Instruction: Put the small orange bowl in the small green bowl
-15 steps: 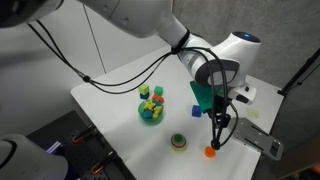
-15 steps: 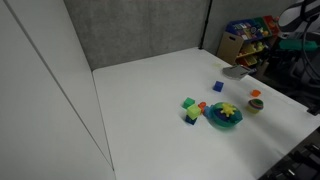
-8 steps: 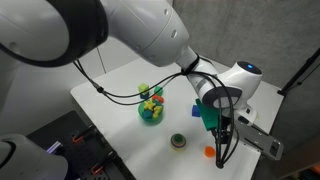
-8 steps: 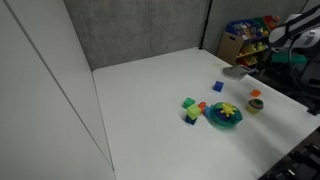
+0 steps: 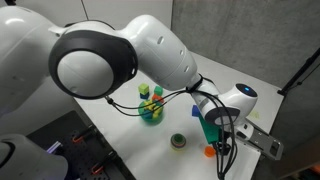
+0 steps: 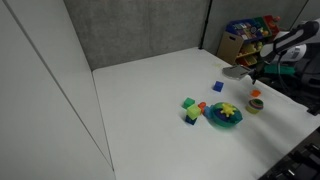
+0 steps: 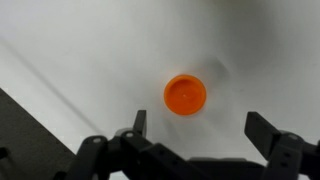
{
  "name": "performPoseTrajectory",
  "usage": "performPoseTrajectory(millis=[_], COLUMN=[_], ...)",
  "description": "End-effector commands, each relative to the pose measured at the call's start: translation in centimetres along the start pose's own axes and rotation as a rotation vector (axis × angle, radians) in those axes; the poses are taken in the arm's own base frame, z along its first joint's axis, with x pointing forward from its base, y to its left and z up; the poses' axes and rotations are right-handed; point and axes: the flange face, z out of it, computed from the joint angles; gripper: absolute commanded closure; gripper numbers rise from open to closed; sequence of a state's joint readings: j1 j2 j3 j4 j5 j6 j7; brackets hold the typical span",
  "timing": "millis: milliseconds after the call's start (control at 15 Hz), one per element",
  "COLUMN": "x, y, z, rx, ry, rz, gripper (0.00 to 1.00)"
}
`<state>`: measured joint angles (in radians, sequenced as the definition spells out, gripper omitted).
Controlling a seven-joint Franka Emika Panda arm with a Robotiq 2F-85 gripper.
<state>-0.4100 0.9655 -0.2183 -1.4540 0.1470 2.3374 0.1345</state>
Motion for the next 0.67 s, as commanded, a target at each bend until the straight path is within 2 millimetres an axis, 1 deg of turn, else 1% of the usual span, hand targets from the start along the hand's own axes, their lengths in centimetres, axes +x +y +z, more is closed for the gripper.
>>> performPoseTrajectory(millis=[0,267,533,600], x=[1.5,1.6,1.3,1.2], y=[0.1,-0.1,-0.3,-0.3], z=[2.2,5.0,6.8,7.0], rx=[0.003,-0.007,-0.008,-0.007], ry=[0.013,0.031,0.04,0.038], rz=[0.005,-0.002,-0.003,-0.004], gripper=[0.0,0.0,0.0,0.14])
